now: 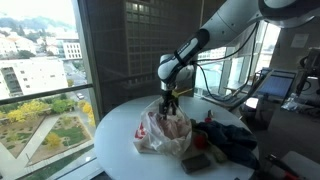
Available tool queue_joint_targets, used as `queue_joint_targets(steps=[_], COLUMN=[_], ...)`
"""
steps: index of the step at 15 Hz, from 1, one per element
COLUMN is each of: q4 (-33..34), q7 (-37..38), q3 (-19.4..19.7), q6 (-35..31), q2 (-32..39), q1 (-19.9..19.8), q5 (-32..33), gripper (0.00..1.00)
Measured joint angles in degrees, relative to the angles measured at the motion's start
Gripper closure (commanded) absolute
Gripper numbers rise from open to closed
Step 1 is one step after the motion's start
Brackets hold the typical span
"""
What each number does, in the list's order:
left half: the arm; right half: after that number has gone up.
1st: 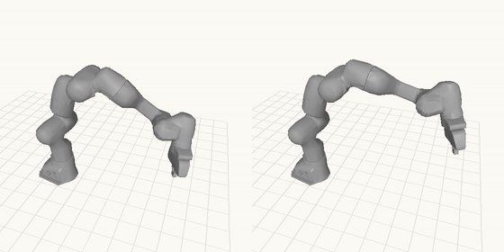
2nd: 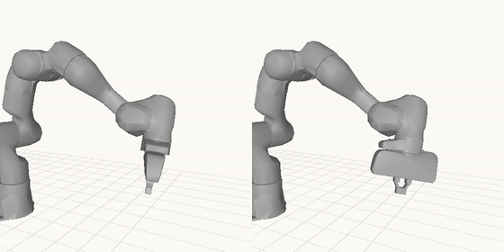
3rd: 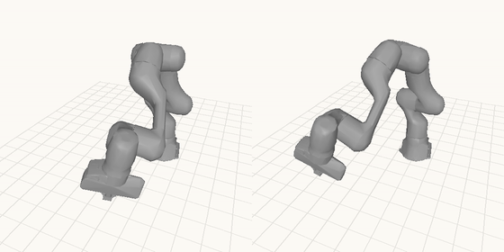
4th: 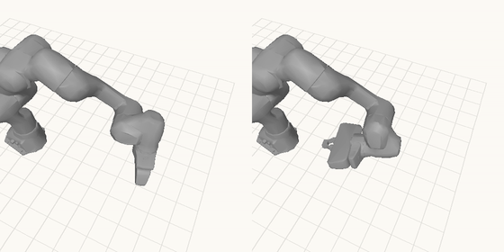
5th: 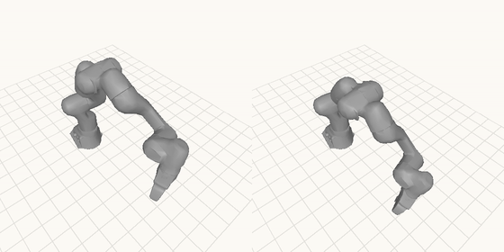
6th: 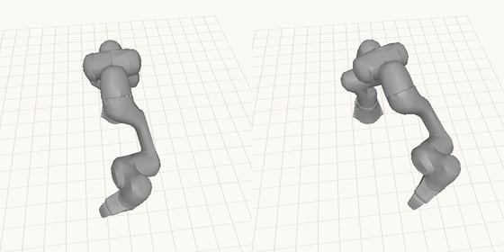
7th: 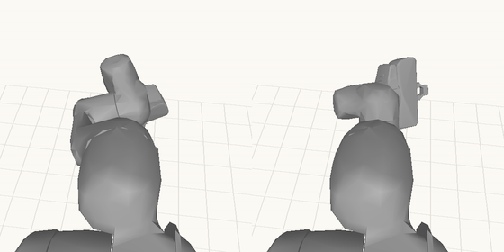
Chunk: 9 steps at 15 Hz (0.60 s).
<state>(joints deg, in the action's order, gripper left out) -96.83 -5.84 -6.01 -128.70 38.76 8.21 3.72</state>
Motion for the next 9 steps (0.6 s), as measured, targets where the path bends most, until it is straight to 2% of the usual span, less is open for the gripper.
queue_joint_targets(steps=[5,9], q4=[-6.8,-15.2], q7=[2.6,6.2], q3=[1.1,5.0], q6=[2.5,2.1], q2=[-9.7,-16.5], q1=[-2.1,-5.4], q5=[-1.0,-1.1], gripper=[0.00,0.00])
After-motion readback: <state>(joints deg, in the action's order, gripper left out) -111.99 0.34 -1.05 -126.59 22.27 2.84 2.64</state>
